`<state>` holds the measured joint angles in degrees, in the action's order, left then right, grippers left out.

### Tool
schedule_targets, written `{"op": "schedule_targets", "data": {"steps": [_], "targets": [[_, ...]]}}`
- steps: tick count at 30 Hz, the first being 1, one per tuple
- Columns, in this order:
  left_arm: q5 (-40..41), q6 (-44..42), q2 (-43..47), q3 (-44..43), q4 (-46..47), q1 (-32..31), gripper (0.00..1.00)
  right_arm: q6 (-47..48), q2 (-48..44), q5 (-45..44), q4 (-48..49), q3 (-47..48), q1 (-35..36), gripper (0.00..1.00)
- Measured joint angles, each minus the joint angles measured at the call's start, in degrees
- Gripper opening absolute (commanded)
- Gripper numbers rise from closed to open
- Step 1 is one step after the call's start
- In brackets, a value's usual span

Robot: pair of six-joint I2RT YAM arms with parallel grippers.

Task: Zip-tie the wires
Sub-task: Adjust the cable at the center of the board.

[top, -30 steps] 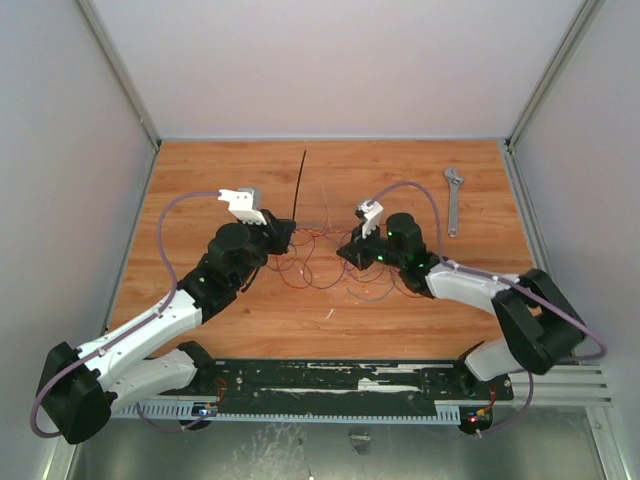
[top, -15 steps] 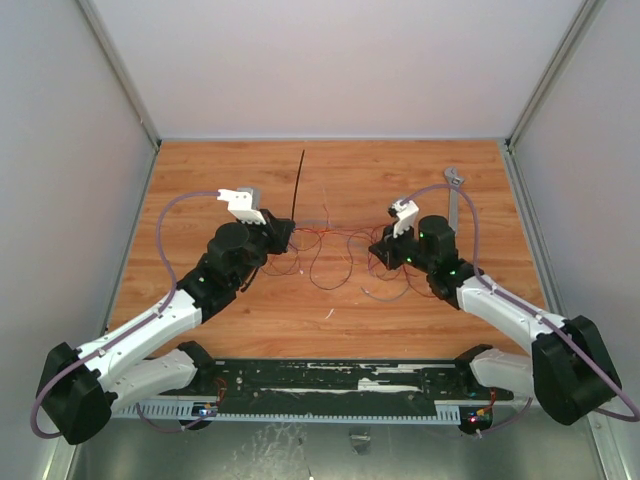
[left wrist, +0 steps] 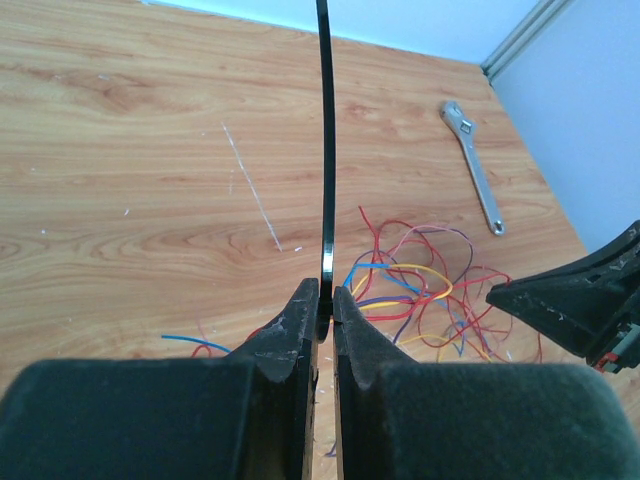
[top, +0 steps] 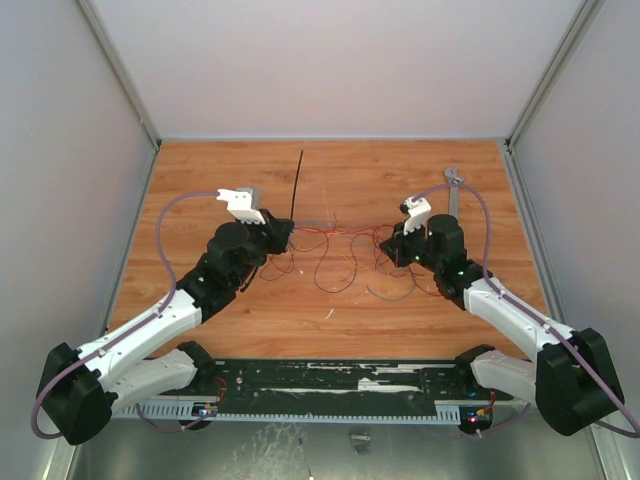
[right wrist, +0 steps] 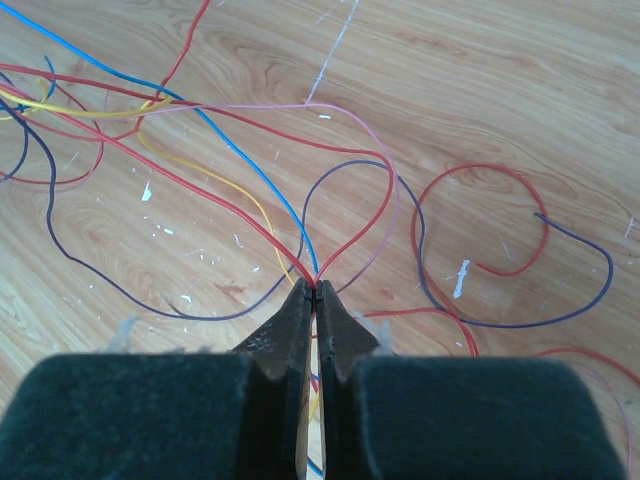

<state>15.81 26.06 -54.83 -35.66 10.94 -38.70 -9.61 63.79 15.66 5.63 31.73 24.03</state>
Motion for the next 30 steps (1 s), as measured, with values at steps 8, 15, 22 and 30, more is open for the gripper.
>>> {"op": "schedule_targets", "data": {"steps": [8, 15, 22, 30], "targets": [[0.0, 0.0, 0.0, 0.0, 0.0, 0.1, 0.00, -3.7, -0.2, -1.1, 0.1, -0.5, -1.4, 0.00], [0.0, 0.0, 0.0, 0.0, 0.0, 0.4, 0.00, -5.6, -0.1, -1.1, 0.2, -0.6, -1.5, 0.00], [0.0, 0.0, 0.0, 0.0, 0.0, 0.4, 0.00, -5.9, 0.5, 0.1, 0.4, -0.6, -1.5, 0.00], [0.0, 0.0, 0.0, 0.0, -0.3, 0.5, 0.00, -7.4, 0.5, -2.5, -0.3, -0.6, -2.9, 0.00]]}}
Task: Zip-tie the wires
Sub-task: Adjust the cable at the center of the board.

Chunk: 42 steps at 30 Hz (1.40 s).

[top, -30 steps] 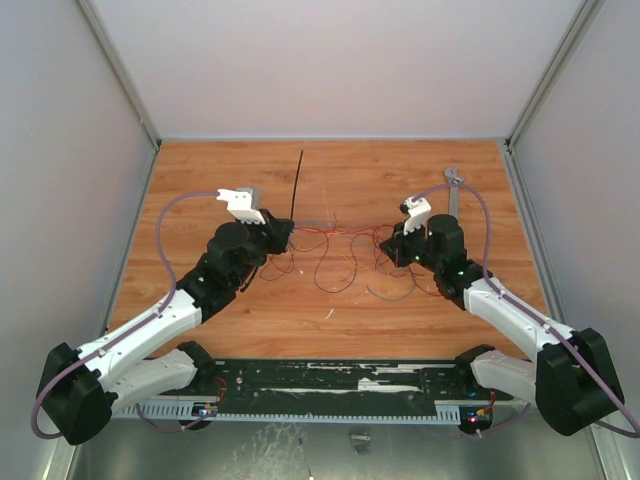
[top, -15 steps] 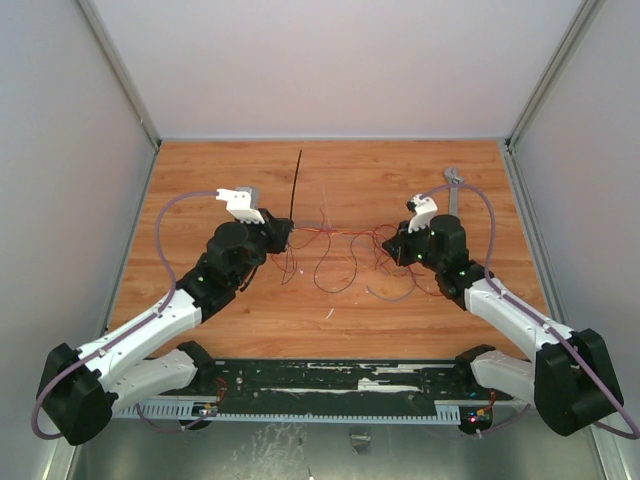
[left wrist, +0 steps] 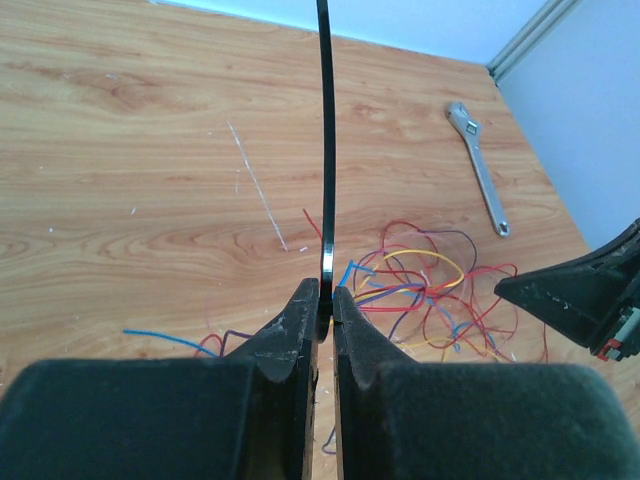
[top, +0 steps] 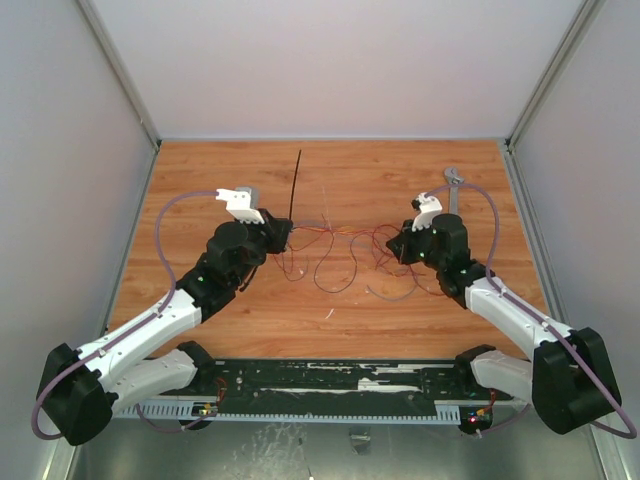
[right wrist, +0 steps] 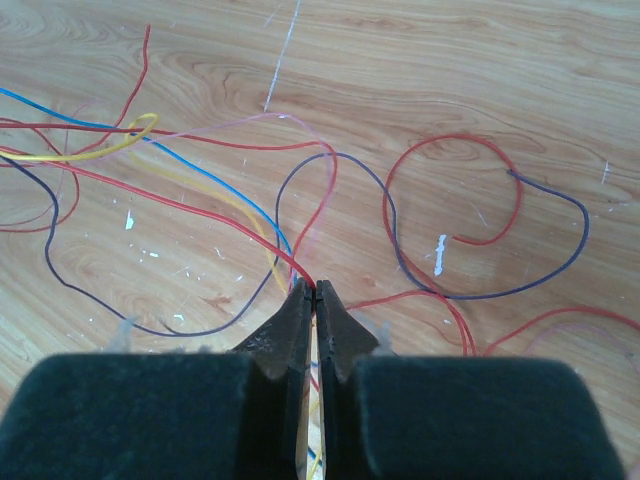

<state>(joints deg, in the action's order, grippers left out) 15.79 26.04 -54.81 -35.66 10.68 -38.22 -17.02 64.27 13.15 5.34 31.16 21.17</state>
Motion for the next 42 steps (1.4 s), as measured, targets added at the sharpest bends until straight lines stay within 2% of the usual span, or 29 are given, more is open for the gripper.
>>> {"op": "schedule_targets", "data": {"steps": [6, 9, 13, 15, 24, 34, 37, 42], "targets": [[0.0, 0.0, 0.0, 0.0, -0.1, 0.2, 0.00, -0.4, 0.0, 0.5, 0.0, 0.0, -0.3, 0.00], [0.0, 0.0, 0.0, 0.0, -0.1, 0.2, 0.00, -0.3, 0.0, 1.6, 0.0, 0.0, -0.3, 0.10], [0.0, 0.0, 0.0, 0.0, -0.1, 0.2, 0.00, 0.4, 0.0, 4.2, 0.1, 0.0, -0.3, 0.30], [0.0, 0.0, 0.0, 0.0, -0.1, 0.2, 0.00, 0.6, 0.0, 6.3, 0.4, 0.0, -0.3, 0.34], [-0.9, 1.0, 0.0, 0.0, 0.0, 0.2, 0.00, 0.0, -2.6, 15.2, 5.9, -0.9, 0.3, 0.35], [-1.6, 1.5, 0.0, 0.0, 0.2, 0.2, 0.00, -1.2, -8.3, 15.6, 17.1, -4.8, 4.8, 0.36], [-2.0, 1.8, 0.0, 0.0, 0.7, 0.2, 0.00, -1.2, -7.1, 15.6, 19.7, -4.8, 7.2, 0.36], [-2.8, 2.6, 0.0, 0.0, 1.2, 0.2, 0.00, -0.2, -2.9, 14.6, 28.5, -6.2, 15.2, 0.35]]}}
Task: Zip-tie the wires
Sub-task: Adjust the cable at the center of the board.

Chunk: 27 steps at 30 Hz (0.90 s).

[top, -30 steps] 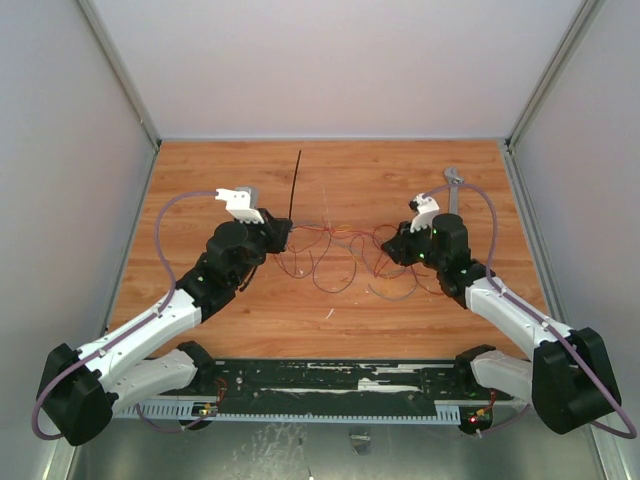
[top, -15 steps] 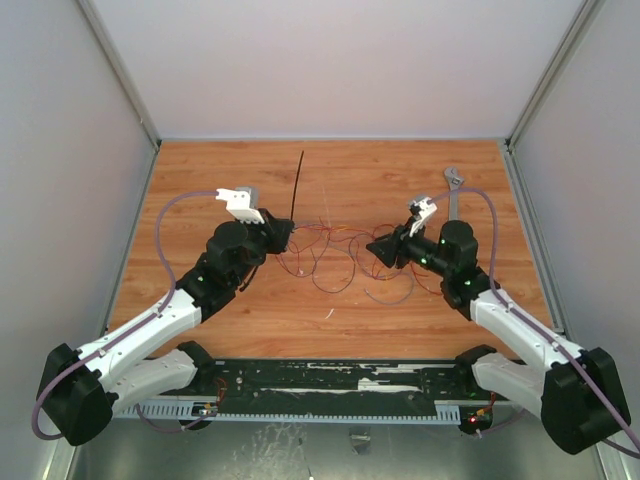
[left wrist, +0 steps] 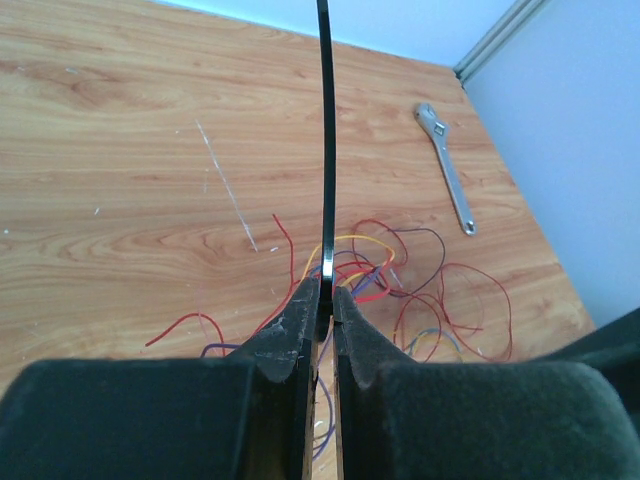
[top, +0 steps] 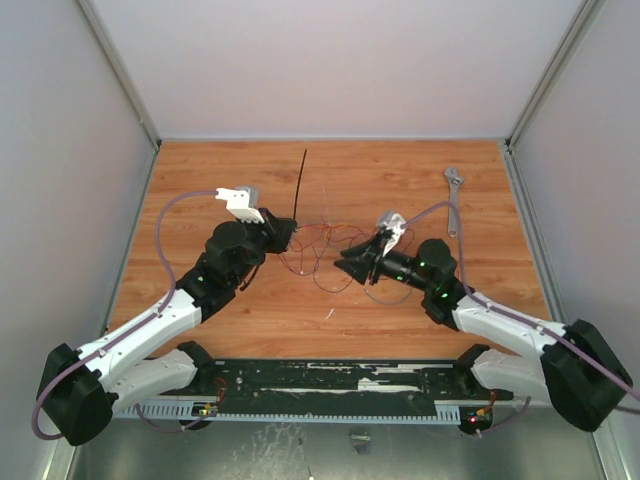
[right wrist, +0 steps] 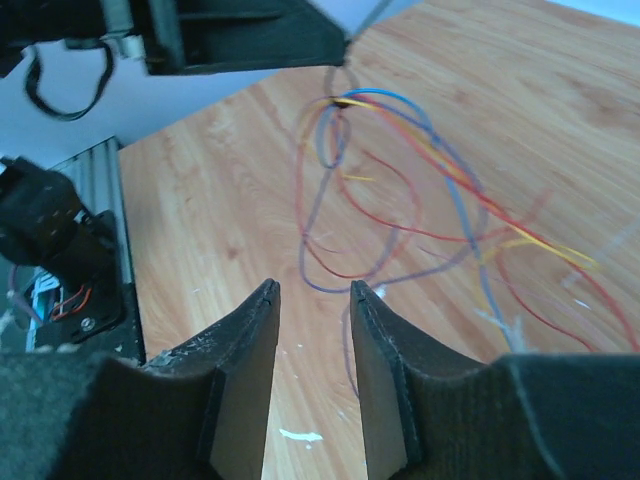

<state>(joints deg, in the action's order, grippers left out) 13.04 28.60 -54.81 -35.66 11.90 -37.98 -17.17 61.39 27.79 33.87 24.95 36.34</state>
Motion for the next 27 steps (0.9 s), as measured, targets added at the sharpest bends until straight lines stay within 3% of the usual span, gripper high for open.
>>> {"op": "schedule_targets", "data": {"steps": [7, 14, 21, 27], "targets": [[-0.7, 0.4, 0.0, 0.0, 0.0, 0.0, 0.00, 2.6, 13.0, -2.5, 15.9, -0.3, 8.0, 0.27], [-1.3, 0.5, 0.0, 0.0, 0.0, 0.0, 0.00, 5.6, 27.7, -5.0, 25.2, 3.8, 11.3, 0.26], [-1.6, 0.9, 0.0, 0.0, 0.0, 0.0, 0.00, 8.2, 32.0, -7.7, 29.6, 6.6, 12.3, 0.27], [-2.1, 1.3, 0.0, 0.0, 0.0, 0.0, 0.00, 8.3, 35.8, -9.8, 34.1, 7.4, 12.9, 0.35]]}}
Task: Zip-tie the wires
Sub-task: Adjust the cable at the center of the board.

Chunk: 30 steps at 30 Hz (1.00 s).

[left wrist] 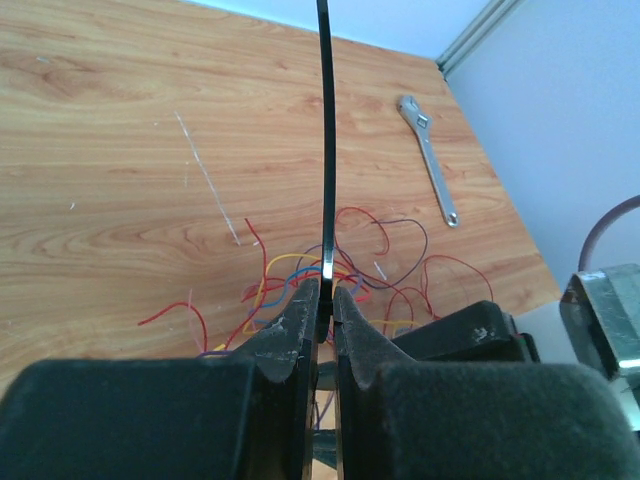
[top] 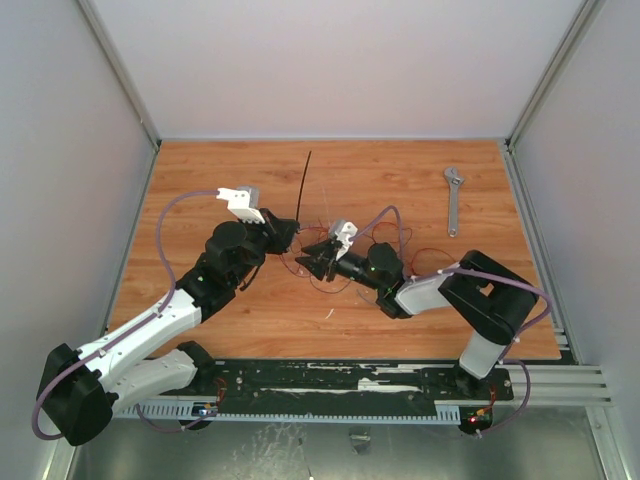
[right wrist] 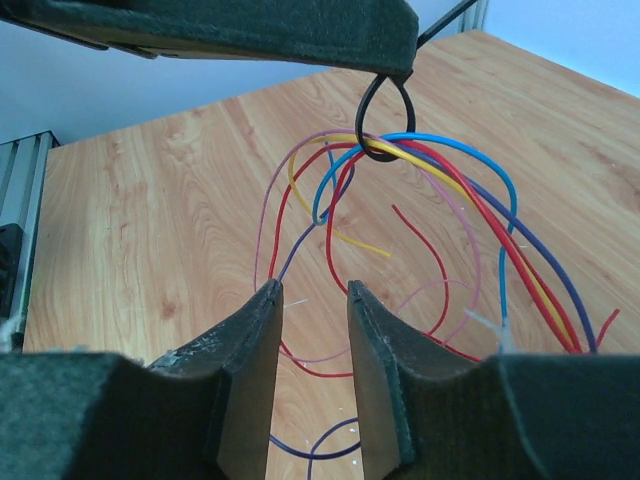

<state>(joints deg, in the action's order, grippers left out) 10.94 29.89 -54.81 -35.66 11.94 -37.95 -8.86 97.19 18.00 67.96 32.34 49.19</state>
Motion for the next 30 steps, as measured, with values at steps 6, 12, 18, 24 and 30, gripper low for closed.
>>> {"op": "schedule_targets", "data": {"steps": [6, 12, 18, 24, 30], "targets": [[-0.3, 0.2, 0.0, 0.0, 0.1, 0.0, 0.00, -0.4, 2.7, -1.0, 1.7, 1.8, 0.8, 0.39], [-0.5, 0.5, 0.0, 0.0, 0.4, 0.0, 0.00, -1.1, 4.3, -1.9, 3.7, 4.0, 1.5, 0.44], [-0.6, 0.8, 0.0, 0.0, 0.4, 0.0, 0.00, -1.7, 6.6, -2.8, 4.0, 5.8, 1.7, 0.46], [-1.0, 1.3, 0.0, 0.0, 0.5, 0.0, 0.00, -2.3, 8.1, -3.3, 4.4, 7.5, 1.8, 0.46], [-1.5, 1.5, 0.0, 0.0, 1.3, 0.0, 0.00, -2.9, 8.9, -3.4, 4.8, 8.4, 1.8, 0.34]]}}
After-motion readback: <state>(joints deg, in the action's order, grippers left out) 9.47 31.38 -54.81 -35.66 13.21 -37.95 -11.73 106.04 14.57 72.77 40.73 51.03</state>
